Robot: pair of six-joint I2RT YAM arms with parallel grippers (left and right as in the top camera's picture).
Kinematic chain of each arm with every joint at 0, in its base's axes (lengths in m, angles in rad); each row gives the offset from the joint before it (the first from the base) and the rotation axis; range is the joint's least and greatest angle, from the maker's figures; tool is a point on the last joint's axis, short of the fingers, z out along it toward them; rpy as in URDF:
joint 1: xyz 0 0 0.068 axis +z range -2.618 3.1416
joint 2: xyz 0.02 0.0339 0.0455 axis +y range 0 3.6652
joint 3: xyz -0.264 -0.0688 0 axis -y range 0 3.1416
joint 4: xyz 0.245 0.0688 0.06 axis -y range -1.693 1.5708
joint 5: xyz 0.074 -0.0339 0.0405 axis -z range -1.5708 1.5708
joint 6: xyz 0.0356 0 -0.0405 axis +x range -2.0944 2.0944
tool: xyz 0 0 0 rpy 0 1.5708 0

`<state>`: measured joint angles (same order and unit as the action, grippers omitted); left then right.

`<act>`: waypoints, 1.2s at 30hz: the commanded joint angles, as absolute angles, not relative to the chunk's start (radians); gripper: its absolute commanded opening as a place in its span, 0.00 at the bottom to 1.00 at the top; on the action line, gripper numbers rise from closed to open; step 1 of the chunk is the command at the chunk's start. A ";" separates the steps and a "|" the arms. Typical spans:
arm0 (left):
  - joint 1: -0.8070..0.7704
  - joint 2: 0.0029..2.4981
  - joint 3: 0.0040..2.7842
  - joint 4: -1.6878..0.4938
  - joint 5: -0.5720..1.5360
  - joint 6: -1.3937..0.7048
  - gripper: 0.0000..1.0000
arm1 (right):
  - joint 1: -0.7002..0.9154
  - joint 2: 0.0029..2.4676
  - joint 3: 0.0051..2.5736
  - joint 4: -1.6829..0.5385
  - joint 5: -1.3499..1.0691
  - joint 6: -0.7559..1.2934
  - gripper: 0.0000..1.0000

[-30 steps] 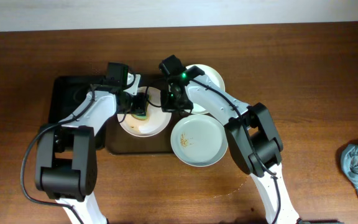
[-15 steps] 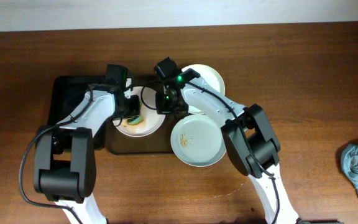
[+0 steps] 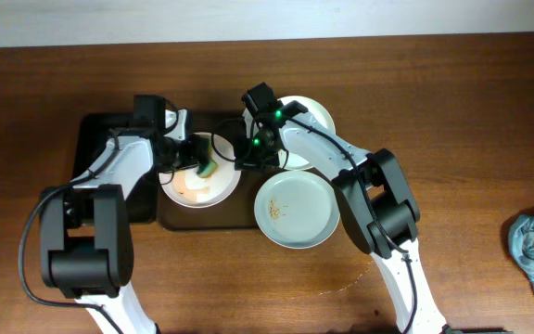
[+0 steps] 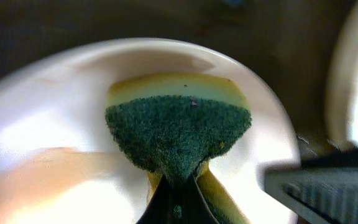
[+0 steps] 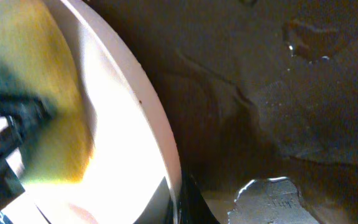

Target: Clean dirty plates on tray and stack at the side

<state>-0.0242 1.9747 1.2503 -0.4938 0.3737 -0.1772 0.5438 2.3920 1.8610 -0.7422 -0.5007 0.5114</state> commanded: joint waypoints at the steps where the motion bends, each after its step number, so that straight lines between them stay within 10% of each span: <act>1: 0.053 1.984 1.247 -0.534 0.076 -0.247 0.01 | 0.556 2.432 1.840 -0.740 -0.519 0.494 0.04; 7: 0.051 1.984 1.247 -0.956 0.265 -0.005 0.01 | 0.556 2.432 1.840 -0.739 -0.513 0.494 0.04; 12: -0.041 1.984 1.203 -0.688 0.445 0.129 0.01 | 0.556 2.432 1.840 -0.739 -0.513 0.487 0.04; 19: -0.068 1.983 1.196 -0.417 -0.285 -0.276 0.01 | 0.556 2.432 1.840 -0.741 -0.512 0.487 0.04; 28: 0.073 1.980 1.866 -1.186 0.154 -0.080 0.01 | 0.554 2.432 1.840 -0.755 -0.512 0.460 0.04; 36: 0.245 1.981 1.916 -1.206 0.153 -0.073 0.00 | 0.603 2.287 2.112 -1.068 0.020 0.395 0.04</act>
<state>0.2367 1.9862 1.9205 -1.2060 0.1394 -0.0937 0.5735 2.3760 1.9987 -1.0157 -0.2272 0.4118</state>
